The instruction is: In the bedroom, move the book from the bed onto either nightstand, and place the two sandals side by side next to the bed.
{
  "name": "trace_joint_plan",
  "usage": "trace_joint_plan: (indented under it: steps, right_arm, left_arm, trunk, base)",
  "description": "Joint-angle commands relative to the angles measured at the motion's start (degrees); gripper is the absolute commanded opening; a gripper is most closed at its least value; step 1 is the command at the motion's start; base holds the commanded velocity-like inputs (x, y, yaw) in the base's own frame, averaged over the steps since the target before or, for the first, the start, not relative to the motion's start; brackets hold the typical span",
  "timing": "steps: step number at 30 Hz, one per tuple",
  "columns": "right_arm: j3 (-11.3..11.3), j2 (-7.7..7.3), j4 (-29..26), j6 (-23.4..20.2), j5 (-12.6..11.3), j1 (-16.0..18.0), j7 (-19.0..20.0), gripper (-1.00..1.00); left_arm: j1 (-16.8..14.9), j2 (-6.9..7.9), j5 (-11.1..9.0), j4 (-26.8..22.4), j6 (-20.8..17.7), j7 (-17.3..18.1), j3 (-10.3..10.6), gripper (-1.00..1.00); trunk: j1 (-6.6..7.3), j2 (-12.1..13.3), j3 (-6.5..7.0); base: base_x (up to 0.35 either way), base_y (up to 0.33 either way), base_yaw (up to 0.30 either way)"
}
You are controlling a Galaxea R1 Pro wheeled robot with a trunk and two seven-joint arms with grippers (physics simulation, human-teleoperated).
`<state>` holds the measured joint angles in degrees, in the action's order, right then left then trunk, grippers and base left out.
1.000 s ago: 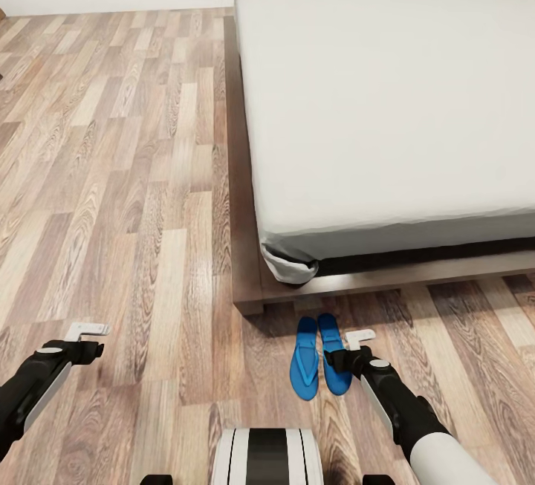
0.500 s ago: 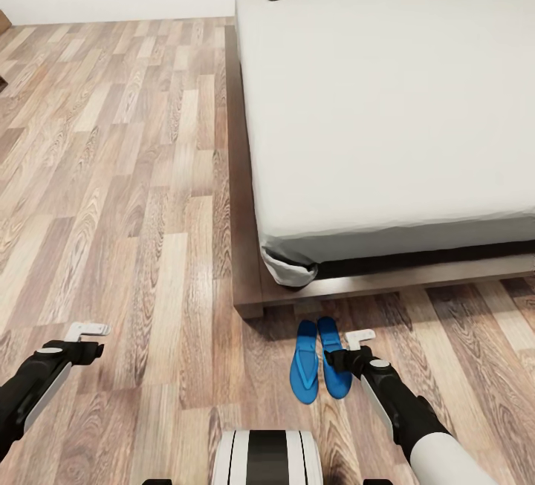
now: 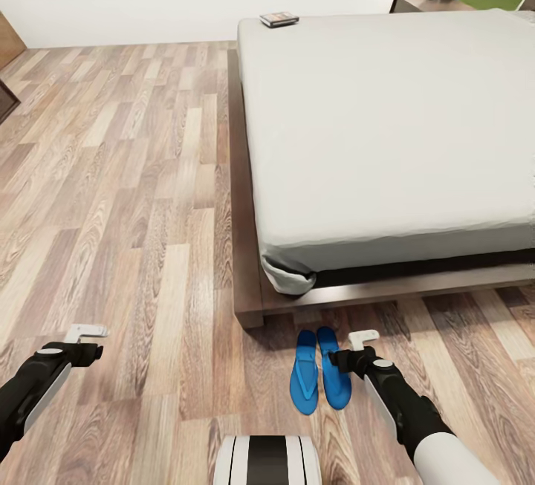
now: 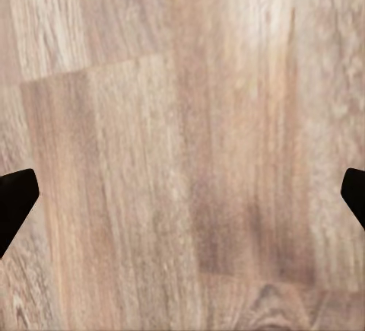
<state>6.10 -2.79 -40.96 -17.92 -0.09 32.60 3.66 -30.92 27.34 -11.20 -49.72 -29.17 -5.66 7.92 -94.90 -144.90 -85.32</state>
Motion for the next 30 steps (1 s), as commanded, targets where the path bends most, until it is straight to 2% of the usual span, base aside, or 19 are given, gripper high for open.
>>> trace_joint_plan:
  steps: [1,4,9,14,15,19,20,25,26,27,30]
  right_arm:
    - [0.14,-0.17,-0.12,-0.38,0.02,0.01,0.05,1.0]
    - [0.11,-0.52,-0.14,-0.46,0.01,0.01,0.06,1.0]
    - [-0.1,-1.41,-0.12,-0.64,0.0,-0.01,0.17,1.0]
    - [-2.28,-3.4,-0.1,-3.45,0.05,-0.17,0.47,1.0]
    - [-2.28,-3.4,-0.1,-3.45,0.05,-0.17,0.47,1.0]
    - [-3.65,-5.74,-0.09,-6.93,0.25,-0.44,0.78,1.0]
    - [-3.65,-5.74,-0.09,-6.93,0.25,-0.44,0.78,1.0]
    - [-4.12,-8.56,-0.06,-8.24,0.26,-0.67,0.92,1.0]
    - [-4.12,-8.56,-0.06,-8.24,0.26,-0.67,0.92,1.0]
    - [-4.2,-9.56,-0.04,-8.47,0.23,-0.74,0.95,1.0]
    - [-4.25,-10.37,-0.03,-8.71,0.21,-0.79,0.97,1.0]
  left_arm:
    - [-0.02,0.1,-0.61,-0.05,-0.27,-0.56,0.3,1.0]
    - [-0.02,0.09,-0.63,-0.08,-0.35,-0.54,0.28,1.0]
    - [-0.02,0.08,-0.61,0.04,-0.54,-0.56,0.27,1.0]
    - [-0.02,0.08,-0.64,0.04,-0.8,-0.63,0.26,1.0]
    - [-0.02,0.08,-0.64,0.04,-0.8,-0.63,0.26,1.0]
    - [-0.02,0.08,-0.66,-0.09,-1.77,-0.65,0.23,1.0]
    - [-0.02,0.08,-0.66,-0.09,-1.77,-0.65,0.23,1.0]
    - [-0.02,0.08,-0.66,-0.03,-2.22,-0.66,0.2,1.0]
    - [-0.02,0.08,-0.66,-0.03,-2.22,-0.66,0.2,1.0]
    - [-0.02,0.08,-0.66,0.03,-2.32,-0.63,0.19,1.0]
    - [-0.02,0.08,-0.67,0.09,-2.44,-0.61,0.18,1.0]
  trunk:
    - [0.03,0.0,0.19]
    - [0.11,0.04,0.86]
    - [0.11,0.04,0.86]
    - [0.11,0.04,0.86]
    - [0.11,0.04,0.86]
    - [0.11,0.04,0.86]
    - [0.11,0.04,0.86]
    - [0.24,0.11,1.96]
    - [0.26,0.12,2.18]
    - [0.29,0.13,2.41]
    - [0.37,0.17,3.07]
  base:
    - [0.0,0.0,0.0]
    - [0.0,0.0,0.0]
    - [0.0,0.0,0.0]
    - [0.0,0.0,0.0]
    - [0.0,0.0,0.0]
    - [0.0,0.0,0.0]
    - [0.0,0.0,0.0]
    - [0.0,0.0,0.0]
    - [0.0,0.0,0.0]
    - [0.0,0.0,0.0]
    - [0.0,0.0,0.0]
